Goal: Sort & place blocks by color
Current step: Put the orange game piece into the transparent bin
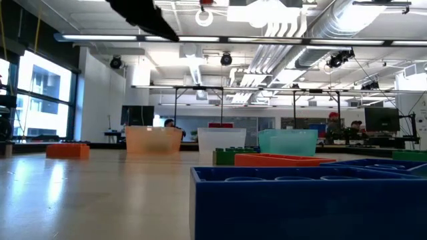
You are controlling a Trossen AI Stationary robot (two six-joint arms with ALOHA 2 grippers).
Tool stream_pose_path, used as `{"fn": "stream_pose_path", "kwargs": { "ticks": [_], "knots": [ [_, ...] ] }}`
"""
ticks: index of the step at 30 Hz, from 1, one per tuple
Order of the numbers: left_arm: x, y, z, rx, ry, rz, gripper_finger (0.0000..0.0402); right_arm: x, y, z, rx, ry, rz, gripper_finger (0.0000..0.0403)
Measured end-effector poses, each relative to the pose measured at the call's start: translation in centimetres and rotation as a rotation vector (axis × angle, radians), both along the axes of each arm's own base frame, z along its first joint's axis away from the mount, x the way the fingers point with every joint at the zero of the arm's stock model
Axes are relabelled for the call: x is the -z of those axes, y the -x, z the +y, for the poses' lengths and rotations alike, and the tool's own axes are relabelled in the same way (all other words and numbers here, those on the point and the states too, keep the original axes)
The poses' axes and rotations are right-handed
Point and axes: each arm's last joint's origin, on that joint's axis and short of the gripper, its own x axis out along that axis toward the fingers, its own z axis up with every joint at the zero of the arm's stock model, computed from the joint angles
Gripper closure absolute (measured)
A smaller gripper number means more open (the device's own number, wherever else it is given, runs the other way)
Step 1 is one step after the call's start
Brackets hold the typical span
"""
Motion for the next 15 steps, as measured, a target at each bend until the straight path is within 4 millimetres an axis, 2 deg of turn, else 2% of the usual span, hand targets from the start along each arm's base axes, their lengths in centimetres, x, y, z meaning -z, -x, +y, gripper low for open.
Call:
{"fn": "stream_pose_path", "kwargs": {
  "ticks": [11, 15],
  "knots": [
    [2.8, 0.8, -0.1, -0.019, 0.041, 0.125, 0.0139, 1.0, 1.2, -7.7, 0.124, -0.086, 0.085, 0.0288],
    [3.7, 0.9, -0.1, -0.020, 0.041, 0.144, 0.0142, 2.5, 1.2, -10.4, 0.154, -0.123, 0.111, 0.0288]
  ]
}}
